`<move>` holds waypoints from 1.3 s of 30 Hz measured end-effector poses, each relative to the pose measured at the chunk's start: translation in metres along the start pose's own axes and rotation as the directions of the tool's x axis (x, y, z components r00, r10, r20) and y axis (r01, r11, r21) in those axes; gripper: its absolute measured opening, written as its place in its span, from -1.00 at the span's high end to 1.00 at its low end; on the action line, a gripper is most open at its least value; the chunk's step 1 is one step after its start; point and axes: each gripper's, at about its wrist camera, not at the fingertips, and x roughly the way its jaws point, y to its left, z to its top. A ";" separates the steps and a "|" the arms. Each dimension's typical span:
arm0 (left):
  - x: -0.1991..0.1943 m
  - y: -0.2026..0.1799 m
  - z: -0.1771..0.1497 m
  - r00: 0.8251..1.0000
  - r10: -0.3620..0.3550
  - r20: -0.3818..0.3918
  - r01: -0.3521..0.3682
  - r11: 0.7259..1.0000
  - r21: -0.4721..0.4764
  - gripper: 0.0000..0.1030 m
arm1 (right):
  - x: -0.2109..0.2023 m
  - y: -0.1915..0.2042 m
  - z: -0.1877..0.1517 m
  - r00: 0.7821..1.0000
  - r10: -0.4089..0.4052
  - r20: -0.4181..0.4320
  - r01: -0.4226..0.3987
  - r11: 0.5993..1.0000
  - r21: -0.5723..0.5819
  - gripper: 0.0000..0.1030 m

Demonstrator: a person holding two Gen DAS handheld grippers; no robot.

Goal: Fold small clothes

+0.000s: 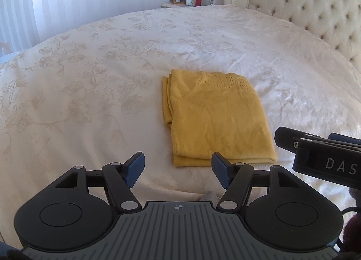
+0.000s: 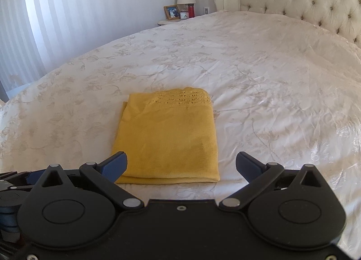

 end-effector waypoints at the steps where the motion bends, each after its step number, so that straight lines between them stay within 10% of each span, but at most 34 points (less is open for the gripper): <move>1: 0.000 0.000 0.000 1.000 0.000 -0.002 0.000 1.000 -0.002 -0.24 | 0.000 0.000 0.000 1.000 0.000 0.000 0.000 1.000 0.002 -0.99; 39: -0.006 -0.002 0.002 0.998 0.046 0.039 -0.047 0.999 0.009 -0.24 | 0.002 0.004 -0.002 0.996 -0.089 0.005 0.089 0.995 -0.044 -0.98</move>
